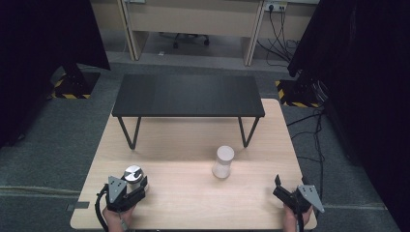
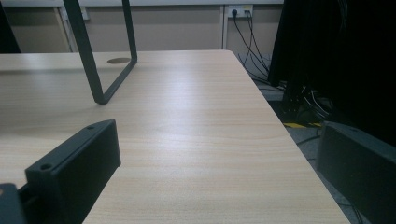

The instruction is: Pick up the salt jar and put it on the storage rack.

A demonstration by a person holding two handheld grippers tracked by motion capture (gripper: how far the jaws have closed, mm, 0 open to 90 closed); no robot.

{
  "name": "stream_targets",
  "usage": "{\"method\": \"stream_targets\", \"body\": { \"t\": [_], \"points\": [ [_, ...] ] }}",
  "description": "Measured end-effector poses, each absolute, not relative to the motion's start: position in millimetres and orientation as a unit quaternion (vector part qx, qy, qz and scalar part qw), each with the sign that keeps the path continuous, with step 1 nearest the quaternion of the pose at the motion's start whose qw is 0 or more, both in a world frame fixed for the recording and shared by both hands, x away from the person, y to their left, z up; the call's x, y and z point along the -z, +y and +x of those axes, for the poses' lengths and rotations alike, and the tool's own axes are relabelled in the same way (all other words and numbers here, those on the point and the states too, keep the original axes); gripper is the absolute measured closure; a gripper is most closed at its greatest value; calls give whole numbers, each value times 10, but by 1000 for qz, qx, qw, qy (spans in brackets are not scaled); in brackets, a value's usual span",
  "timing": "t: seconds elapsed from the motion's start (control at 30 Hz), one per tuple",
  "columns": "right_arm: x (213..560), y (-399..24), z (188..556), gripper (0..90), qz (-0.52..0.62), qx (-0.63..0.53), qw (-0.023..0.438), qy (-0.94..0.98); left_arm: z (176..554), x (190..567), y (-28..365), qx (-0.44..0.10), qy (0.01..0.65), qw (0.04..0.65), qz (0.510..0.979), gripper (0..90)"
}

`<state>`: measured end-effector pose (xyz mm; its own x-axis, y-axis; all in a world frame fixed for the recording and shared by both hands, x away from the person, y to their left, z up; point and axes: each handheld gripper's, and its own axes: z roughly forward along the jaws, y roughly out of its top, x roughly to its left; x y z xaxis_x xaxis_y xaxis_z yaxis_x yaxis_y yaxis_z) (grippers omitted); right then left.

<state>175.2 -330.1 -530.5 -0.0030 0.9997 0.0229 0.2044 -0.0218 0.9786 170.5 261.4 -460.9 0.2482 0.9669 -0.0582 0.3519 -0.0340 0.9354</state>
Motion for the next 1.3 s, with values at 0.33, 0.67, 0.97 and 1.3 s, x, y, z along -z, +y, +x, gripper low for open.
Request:
{"method": "stream_targets", "body": {
  "t": [0.33,0.67,0.97,1.3],
  "points": [
    [5288,-3286,1766,2,546,-443,441,558,1847,4325,2638,-341,502,480,634,307],
    [5297,-3292,1757,2,545,-446,441,555,2074,4001,2584,-340,512,478,628,307],
    [5300,-3295,1756,2,544,-447,442,556,2264,3730,2521,-346,512,483,620,308],
    [5297,-3294,1758,2,545,-447,441,556,2390,3472,2489,-353,508,495,610,308]
  ]
}}
